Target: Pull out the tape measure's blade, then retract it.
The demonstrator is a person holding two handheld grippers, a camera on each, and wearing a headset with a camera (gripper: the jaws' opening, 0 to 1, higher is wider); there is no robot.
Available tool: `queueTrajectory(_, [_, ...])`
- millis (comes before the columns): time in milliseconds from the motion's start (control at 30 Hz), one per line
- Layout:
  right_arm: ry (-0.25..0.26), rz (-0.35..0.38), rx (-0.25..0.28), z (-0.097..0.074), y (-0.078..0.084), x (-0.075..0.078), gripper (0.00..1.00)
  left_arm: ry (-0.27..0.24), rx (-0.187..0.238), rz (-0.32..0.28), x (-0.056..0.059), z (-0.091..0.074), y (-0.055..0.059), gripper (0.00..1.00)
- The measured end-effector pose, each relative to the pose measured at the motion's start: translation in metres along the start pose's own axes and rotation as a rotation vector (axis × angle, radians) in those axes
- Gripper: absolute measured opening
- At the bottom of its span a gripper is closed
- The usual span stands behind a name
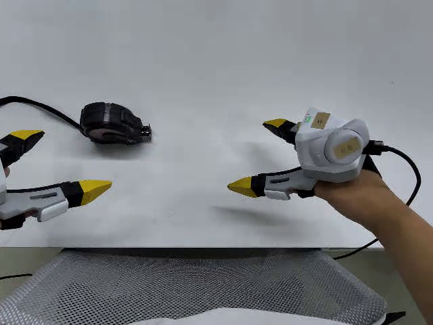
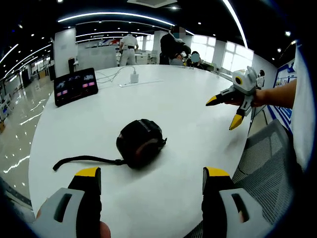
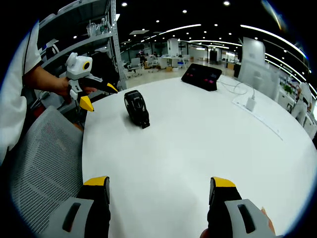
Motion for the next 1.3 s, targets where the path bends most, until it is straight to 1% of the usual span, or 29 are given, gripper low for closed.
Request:
queueTrajectory(100, [0.002,0.002,-0.005,-0.006,0.002,0.000,0.83,0.021,-0.006,0.010,0.003,-0.003,0.000,0.82])
queueTrajectory(200, [0.007,0.008,-0.005,-0.013,0.004,0.000,0.85,0.046,-0.022,0.021,0.006,-0.005,0.004,0.83])
queueTrajectory(333, [0.012,0.014,-0.004,-0.022,0.007,0.000,0.87,0.052,-0.026,0.028,0.005,-0.009,0.003,0.84])
queueTrajectory(600, [0.024,0.019,-0.011,-0.035,0.014,0.000,0.93,0.067,-0.017,0.036,0.006,-0.015,0.000,0.87])
queueTrajectory(767, [0.036,0.030,-0.009,-0.043,0.016,0.003,0.99,0.072,-0.028,0.038,0.007,-0.017,0.002,0.89])
queueTrajectory(1000, [0.045,0.029,-0.022,-0.051,0.024,0.006,0.99,0.074,-0.034,0.046,0.008,-0.022,0.004,0.91])
queueTrajectory(1233, [0.058,0.037,-0.024,-0.059,0.026,0.011,0.99,0.082,-0.038,0.045,0.007,-0.027,0.006,0.91])
queueTrajectory(1300, [0.057,0.025,-0.028,-0.060,0.027,0.011,0.99,0.086,-0.041,0.045,0.007,-0.028,0.007,0.91])
Point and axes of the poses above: the centre of the closed fingertips' face, and the gripper's own axes: z roughly forward along the fingers, x roughly to its right, y roughly out of its underside, the point moved 2 cm from there along -z, roughly backward along the fingers, and after that the axes turned 12 degrees about y, right-handed, at the moved point
